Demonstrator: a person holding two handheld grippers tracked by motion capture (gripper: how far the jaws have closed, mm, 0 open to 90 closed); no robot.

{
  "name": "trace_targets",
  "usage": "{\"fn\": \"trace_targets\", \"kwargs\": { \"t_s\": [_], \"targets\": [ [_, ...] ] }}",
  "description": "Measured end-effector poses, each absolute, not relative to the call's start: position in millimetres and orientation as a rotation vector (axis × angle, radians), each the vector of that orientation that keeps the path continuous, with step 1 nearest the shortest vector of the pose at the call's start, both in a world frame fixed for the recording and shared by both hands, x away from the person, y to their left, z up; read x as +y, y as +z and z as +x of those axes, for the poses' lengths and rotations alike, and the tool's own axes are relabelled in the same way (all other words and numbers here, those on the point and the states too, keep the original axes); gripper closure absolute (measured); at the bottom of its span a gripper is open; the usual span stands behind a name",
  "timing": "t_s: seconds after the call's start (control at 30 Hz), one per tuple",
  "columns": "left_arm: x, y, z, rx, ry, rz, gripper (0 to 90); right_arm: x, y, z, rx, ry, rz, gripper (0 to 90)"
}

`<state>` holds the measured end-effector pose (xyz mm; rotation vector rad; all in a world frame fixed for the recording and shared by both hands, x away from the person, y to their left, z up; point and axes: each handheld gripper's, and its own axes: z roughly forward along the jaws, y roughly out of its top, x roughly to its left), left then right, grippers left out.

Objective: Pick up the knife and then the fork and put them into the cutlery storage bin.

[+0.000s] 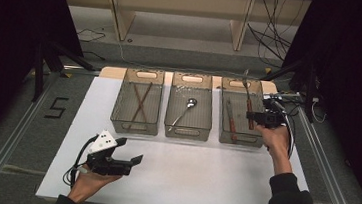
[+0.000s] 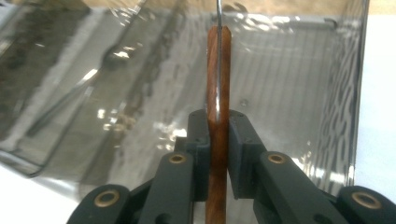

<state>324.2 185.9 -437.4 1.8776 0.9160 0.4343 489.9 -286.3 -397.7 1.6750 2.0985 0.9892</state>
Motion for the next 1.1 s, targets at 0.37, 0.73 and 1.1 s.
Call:
{"fn": "trace_targets", "kwargs": {
  "t_s": [0.37, 0.73, 1.1],
  "targets": [
    [186.8, -436.4, 321.3, 0.901, 0.428, 1.842, 16.7, -287.4, -416.0, 500.5, 2.09, 0.925, 1.781, 79.4],
    [190.3, -436.7, 322.5, 0.921, 0.407, 1.815, 16.0, -281.4, -404.5, 487.3, 2.097, 1.043, 1.681, 37.0],
    [193.5, -435.3, 323.3, 0.931, 0.377, 1.785, 15.9, -259.8, -389.4, 388.5, 2.109, 1.357, 1.263, 26.1]
  ]
}}
